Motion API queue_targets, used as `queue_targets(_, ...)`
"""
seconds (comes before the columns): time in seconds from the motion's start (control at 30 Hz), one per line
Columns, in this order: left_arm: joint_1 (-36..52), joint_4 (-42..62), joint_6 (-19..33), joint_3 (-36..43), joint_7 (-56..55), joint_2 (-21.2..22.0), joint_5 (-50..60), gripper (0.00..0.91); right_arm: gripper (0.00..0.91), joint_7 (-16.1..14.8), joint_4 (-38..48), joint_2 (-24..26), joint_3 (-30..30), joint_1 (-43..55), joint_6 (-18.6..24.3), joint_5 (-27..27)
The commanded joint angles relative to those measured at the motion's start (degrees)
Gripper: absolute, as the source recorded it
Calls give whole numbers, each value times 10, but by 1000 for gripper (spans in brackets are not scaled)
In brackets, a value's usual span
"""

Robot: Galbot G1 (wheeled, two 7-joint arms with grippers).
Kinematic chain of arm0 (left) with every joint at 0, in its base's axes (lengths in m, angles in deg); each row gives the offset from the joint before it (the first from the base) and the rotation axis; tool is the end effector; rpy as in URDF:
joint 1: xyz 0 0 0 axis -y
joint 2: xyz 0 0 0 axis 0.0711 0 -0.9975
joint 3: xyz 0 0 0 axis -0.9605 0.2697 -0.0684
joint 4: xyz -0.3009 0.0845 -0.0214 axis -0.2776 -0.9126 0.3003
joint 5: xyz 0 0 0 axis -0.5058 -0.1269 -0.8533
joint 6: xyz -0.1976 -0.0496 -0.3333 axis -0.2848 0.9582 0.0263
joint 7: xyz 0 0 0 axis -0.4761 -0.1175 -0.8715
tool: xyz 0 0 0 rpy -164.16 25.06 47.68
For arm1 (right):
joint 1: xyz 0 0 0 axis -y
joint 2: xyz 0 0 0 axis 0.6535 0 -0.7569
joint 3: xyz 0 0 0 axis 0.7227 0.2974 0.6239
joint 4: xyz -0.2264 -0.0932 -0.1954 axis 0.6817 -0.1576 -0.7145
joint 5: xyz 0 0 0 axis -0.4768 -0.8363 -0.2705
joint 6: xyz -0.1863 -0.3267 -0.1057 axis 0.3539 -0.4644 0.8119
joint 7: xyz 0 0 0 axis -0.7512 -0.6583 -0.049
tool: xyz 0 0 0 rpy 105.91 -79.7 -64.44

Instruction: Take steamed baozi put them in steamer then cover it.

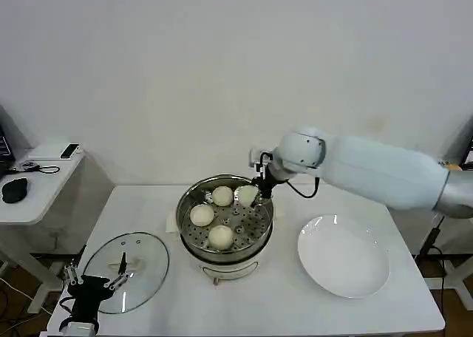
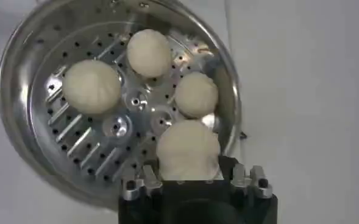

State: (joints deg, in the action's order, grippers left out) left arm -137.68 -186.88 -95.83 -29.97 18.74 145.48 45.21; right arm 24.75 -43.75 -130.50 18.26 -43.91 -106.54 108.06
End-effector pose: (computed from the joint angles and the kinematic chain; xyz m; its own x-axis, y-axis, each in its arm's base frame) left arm 0.1844 0.0820 -0.2467 -0.9809 -0.1456 0.1289 -0.0620 0.8624 0.5025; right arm 0.4998 0.1367 -0.0864 -0.2959 -0.3255 0.8981 -0.9527 0.0323 -0.3022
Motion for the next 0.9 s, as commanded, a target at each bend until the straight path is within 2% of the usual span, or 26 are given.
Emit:
queue_targets(0.03,0,1,0,-3,0,-2,-2,907,665,22,15,-38,9,-30,-24,7)
queue_targets(0.6,3,5,0,-4,0,-3,-4,907,665,5,22,-34,6,-46,-23,-28)
queue_targets(0.63,3,5,0,-4,-1,-3,-4,907,675,5,21,-33,6,-46,-23,-27)
queue_targets(0.67,3,6,0,-4,-1,-3,-4,907,766,5,20,-33,5,-46,-23,-27)
queue_targets(0.7,3,6,0,-4,-1,-3,-4,907,907,5,19,-32,4,-47,-23,-27)
queue_targets(0.9,1,3,0,-4,-1,-2,-4,907,907,18,-2,-20,-5,-42,-23,-27)
